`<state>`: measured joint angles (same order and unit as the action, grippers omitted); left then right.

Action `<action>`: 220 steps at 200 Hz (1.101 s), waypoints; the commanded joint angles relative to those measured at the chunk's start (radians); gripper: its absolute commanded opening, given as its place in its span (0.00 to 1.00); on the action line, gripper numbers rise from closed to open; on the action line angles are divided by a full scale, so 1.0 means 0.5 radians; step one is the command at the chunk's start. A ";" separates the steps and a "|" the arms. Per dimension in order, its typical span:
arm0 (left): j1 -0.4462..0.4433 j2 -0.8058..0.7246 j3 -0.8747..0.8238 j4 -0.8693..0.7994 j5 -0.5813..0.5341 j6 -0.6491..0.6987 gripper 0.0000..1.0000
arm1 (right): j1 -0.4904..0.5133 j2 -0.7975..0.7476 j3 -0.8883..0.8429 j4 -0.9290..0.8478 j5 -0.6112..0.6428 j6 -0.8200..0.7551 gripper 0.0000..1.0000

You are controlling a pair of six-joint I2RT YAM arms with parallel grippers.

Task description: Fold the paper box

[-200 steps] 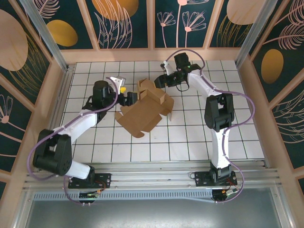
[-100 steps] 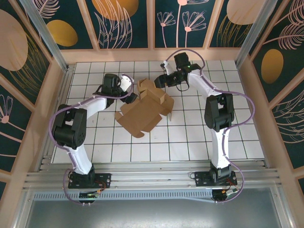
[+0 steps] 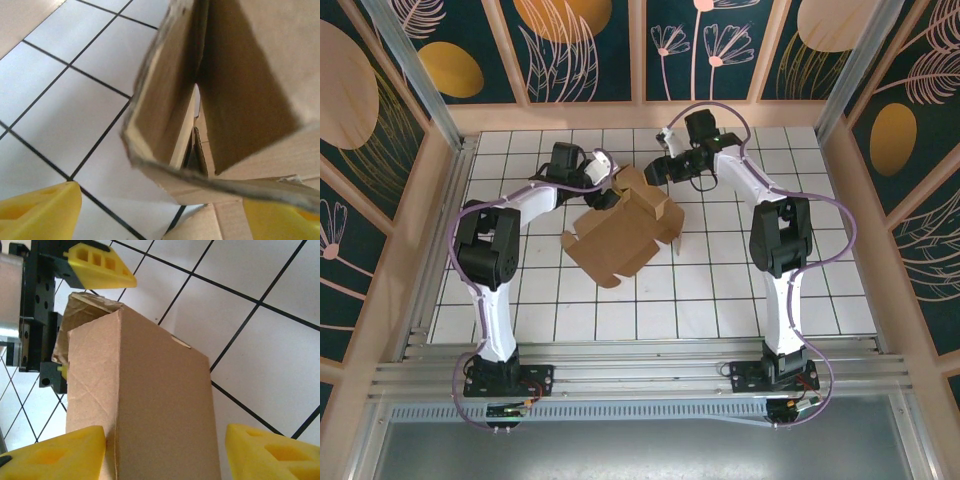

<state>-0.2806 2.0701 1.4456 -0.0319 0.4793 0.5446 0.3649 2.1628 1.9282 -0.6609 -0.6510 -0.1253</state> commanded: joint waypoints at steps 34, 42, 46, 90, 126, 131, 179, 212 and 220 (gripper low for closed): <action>-0.005 0.067 0.163 -0.176 0.355 0.156 0.73 | 0.041 0.092 0.114 -0.135 0.044 -0.056 0.65; -0.011 0.077 0.178 -0.176 0.388 0.162 0.73 | 0.043 0.092 0.117 -0.134 0.037 -0.056 0.65; -0.013 0.082 0.186 -0.178 0.403 0.166 0.73 | 0.043 0.092 0.119 -0.133 0.028 -0.056 0.65; -0.069 0.182 0.327 -0.191 0.403 0.262 0.67 | 0.034 0.134 0.133 -0.123 -0.047 -0.056 0.65; -0.097 0.259 0.441 -0.261 0.407 0.304 0.51 | 0.040 0.169 0.150 -0.123 -0.072 -0.035 0.65; -0.098 0.263 0.443 -0.259 0.407 0.304 0.48 | 0.038 0.169 0.150 -0.123 -0.070 -0.032 0.65; -0.123 0.283 0.396 -0.145 0.314 0.211 0.23 | 0.039 0.157 0.167 -0.131 -0.057 -0.022 0.65; -0.132 0.265 0.332 0.010 0.265 0.103 0.06 | 0.039 0.145 0.158 -0.118 -0.054 -0.003 0.65; -0.139 0.267 0.337 0.017 0.282 0.089 0.04 | 0.039 0.139 0.150 -0.105 -0.061 0.007 0.65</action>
<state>-0.3218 2.1891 1.6291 -0.0765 0.5900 0.6125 0.3744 2.2112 1.9911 -0.7002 -0.6891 -0.1314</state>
